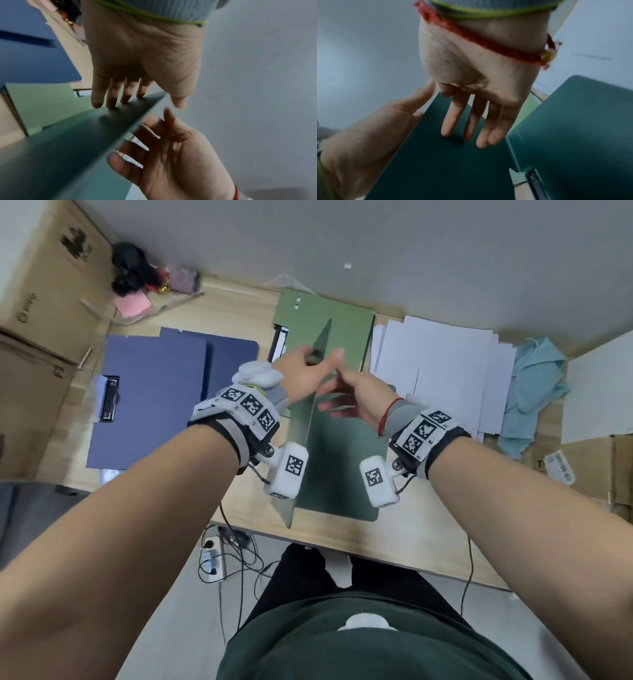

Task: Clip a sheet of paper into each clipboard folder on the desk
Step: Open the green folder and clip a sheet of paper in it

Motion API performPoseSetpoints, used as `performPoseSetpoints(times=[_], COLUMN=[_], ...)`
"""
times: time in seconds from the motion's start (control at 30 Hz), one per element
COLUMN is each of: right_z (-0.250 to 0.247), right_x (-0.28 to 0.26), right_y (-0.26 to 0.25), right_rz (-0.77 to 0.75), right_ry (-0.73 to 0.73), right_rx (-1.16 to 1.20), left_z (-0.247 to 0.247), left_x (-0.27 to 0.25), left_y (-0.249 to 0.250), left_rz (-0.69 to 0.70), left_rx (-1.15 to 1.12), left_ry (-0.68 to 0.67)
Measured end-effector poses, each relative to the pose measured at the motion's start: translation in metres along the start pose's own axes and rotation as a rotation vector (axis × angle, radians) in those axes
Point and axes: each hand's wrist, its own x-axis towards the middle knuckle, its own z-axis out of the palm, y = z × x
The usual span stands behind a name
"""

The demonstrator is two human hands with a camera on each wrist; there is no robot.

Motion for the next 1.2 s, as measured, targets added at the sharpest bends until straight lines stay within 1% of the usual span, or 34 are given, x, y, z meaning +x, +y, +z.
performPoseSetpoints(times=[0.03,0.07,0.13,0.17,0.2,0.23,0.27,0.3,0.33,0.37,0.4,0.43,0.47,0.5,0.57,0.63,0.67,0.73,0.8,0.87,0.97,1.0,1.07,1.13,1.2], right_z=[0.010,0.023,0.038,0.039,0.043,0.044,0.044,0.045,0.045,0.042,0.040,0.040,0.040,0.041,0.042,0.043,0.042,0.041,0.040,0.038,0.033,0.032,0.025,0.015,0.004], right_x=[0.003,0.008,0.018,0.024,0.031,0.037,0.042,0.045,0.048,0.050,0.052,0.054,0.055,0.055,0.056,0.057,0.058,0.059,0.059,0.058,0.056,0.056,0.054,0.049,0.047], right_y=[-0.005,-0.008,-0.004,0.002,0.009,0.018,0.026,0.034,0.043,0.052,0.060,0.068,0.072,0.076,0.079,0.081,0.082,0.084,0.085,0.087,0.089,0.089,0.086,0.079,0.070], right_rz=[-0.007,-0.013,-0.016,-0.010,0.005,0.030,0.063,0.101,0.145,0.183,0.217,0.240,0.249,0.250,0.257,0.274,0.280,0.278,0.263,0.258,0.264,0.261,0.256,0.248,0.231], right_ry=[-0.021,-0.039,-0.052,-0.047,-0.043,-0.039,-0.037,-0.039,-0.042,-0.043,-0.038,-0.023,-0.004,0.015,0.033,0.042,0.051,0.060,0.058,0.054,0.037,0.029,0.036,0.060,0.111], right_rx=[-0.029,-0.075,-0.204,-0.294,-0.416,-0.558,-0.698,-0.813,-0.895,-0.959,-1.011,-1.047,-1.071,-1.079,-1.074,-1.064,-1.060,-1.064,-1.072,-1.074,-1.061,-1.049,-0.982,-0.890,-0.817], left_z=[-0.007,-0.019,-0.030,-0.036,-0.046,-0.051,-0.055,-0.059,-0.064,-0.065,-0.069,-0.074,-0.074,-0.072,-0.065,-0.057,-0.052,-0.049,-0.048,-0.046,-0.038,-0.039,-0.037,-0.034,-0.030], left_x=[0.000,-0.001,0.011,0.011,0.008,0.008,0.004,0.004,0.001,0.006,0.006,0.005,0.005,0.008,0.009,0.010,0.012,0.015,0.020,0.024,0.027,0.028,0.032,0.039,0.048], left_y=[0.000,-0.003,-0.016,-0.021,-0.028,-0.038,-0.044,-0.056,-0.068,-0.081,-0.087,-0.090,-0.102,-0.118,-0.144,-0.161,-0.168,-0.176,-0.184,-0.184,-0.183,-0.179,-0.163,-0.138,-0.117], left_rz=[-0.015,-0.035,-0.125,-0.211,-0.227,-0.160,-0.110,-0.097,-0.111,-0.140,-0.114,-0.135,-0.158,-0.163,-0.191,-0.227,-0.224,-0.250,-0.251,-0.257,-0.266,-0.266,-0.243,-0.221,-0.211], left_rx=[0.000,0.000,-0.033,-0.044,0.022,0.099,0.173,0.278,0.370,0.483,0.560,0.612,0.761,0.824,0.749,0.785,0.814,0.826,0.861,0.898,0.881,0.837,0.757,0.733,0.712], left_ry=[0.046,0.121,0.272,0.336,0.376,0.376,0.343,0.342,0.402,0.527,0.610,0.626,0.636,0.554,0.400,0.359,0.273,0.043,-0.112,-0.216,-0.272,-0.256,-0.238,-0.212,-0.220])
